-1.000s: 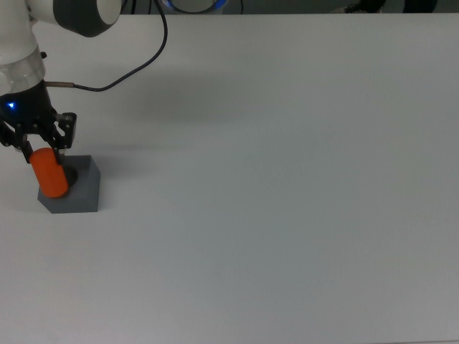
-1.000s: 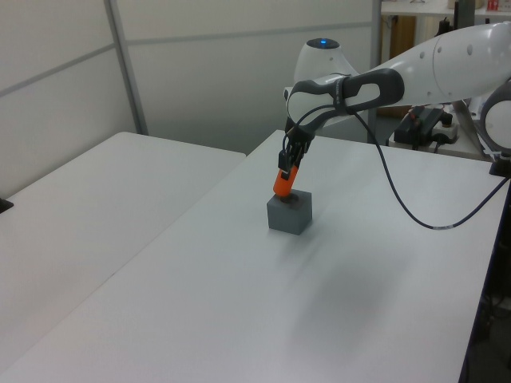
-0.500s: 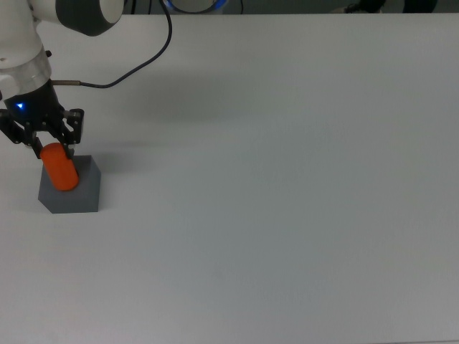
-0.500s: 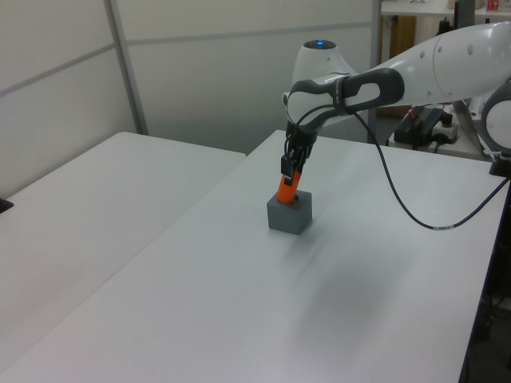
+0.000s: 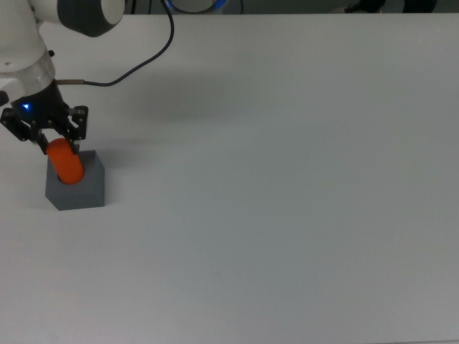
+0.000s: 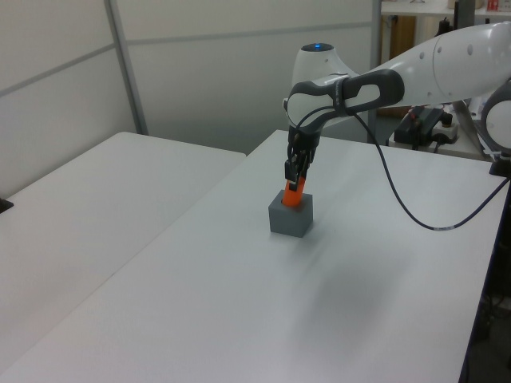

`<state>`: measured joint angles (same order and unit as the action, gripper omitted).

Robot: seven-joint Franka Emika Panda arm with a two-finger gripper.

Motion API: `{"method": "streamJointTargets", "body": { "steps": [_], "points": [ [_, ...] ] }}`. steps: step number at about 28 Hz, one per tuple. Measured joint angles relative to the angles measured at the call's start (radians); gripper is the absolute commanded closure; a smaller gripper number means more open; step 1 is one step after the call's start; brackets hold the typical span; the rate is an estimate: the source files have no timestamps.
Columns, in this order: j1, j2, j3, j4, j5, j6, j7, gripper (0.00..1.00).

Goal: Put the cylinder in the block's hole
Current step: 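Lower the cylinder into the block's hole, then open the gripper and raise it away from the cylinder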

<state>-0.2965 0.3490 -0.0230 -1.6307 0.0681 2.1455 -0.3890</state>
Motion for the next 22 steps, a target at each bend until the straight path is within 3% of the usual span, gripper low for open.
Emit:
{"method": "streamJointTargets", "body": {
  "steps": [1, 2, 4, 14, 22],
  "points": [
    [0.0, -0.001, 0.0, 0.0, -0.001, -0.003, 0.0, 0.64],
    [0.0, -0.001, 0.0, 0.0, -0.003, -0.007, 0.0, 0.31],
    [0.0, -0.002, 0.0, 0.0, -0.004, -0.01, 0.0, 0.0],
    [0.0, -0.007, 0.0, 0.016, -0.005, -0.011, 0.001, 0.0],
    [0.001, -0.072, 0.002, 0.034, -0.004, -0.061, 0.005, 0.0]
  ]
}}
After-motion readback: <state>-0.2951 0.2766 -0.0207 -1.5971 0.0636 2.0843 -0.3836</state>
